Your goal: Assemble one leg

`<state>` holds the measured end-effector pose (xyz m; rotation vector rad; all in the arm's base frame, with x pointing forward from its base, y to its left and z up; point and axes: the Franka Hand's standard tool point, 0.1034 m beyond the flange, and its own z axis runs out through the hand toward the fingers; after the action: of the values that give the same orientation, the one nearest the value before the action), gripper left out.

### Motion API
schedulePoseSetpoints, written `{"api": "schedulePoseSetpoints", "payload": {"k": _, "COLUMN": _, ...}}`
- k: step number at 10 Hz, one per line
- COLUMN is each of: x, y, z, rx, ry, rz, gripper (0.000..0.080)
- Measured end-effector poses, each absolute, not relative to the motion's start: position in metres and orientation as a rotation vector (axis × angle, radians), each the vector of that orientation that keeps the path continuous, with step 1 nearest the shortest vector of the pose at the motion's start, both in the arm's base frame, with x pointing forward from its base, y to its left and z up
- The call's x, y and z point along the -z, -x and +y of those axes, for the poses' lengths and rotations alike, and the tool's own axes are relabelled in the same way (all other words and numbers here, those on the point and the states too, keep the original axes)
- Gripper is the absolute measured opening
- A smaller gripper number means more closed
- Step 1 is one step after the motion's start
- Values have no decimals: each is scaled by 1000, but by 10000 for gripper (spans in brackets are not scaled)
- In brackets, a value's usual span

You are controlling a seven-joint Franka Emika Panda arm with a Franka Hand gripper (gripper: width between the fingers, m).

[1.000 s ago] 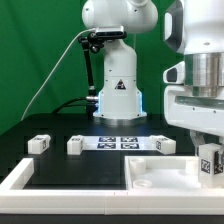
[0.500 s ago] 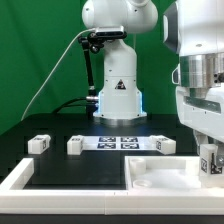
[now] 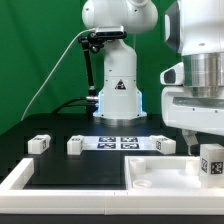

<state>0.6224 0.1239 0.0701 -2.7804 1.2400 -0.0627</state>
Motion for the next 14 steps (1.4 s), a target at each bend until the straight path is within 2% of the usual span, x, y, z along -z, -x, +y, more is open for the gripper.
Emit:
{"api": "schedulePoseSetpoints", "payload": {"k": 6, "x": -69, "y": -622, "z": 123, "rx": 117, "ry": 3108, "rz": 96, "gripper": 649}}
{"api": "schedulePoseSetpoints", "payload": {"k": 9, "x": -70, "y": -623, "z": 121, "rx": 129, "ry": 3131, "rz": -215, "gripper": 649}}
{"api": "schedulePoseSetpoints", "payload": {"k": 10, "x": -70, "y": -623, "z": 121, "rx": 129, "ry": 3131, "rz": -211, "gripper": 610}}
{"api": "schedulePoseSetpoints", "payload": {"k": 12, "x": -70, "y": -623, "z": 121, "rx": 129, "ry": 3131, "rz": -210, "gripper": 335}}
{"api": "schedulePoseSetpoints", "payload": {"k": 13, "x": -70, "y": -623, "z": 121, "rx": 128, "ry": 3132, "rz": -167, "gripper": 335}}
{"api": "schedulePoseSetpoints", "payload": {"k": 14, "x": -69, "y": -623, "z": 121, "rx": 130, "ry": 3130, "rz": -127, "gripper": 289}}
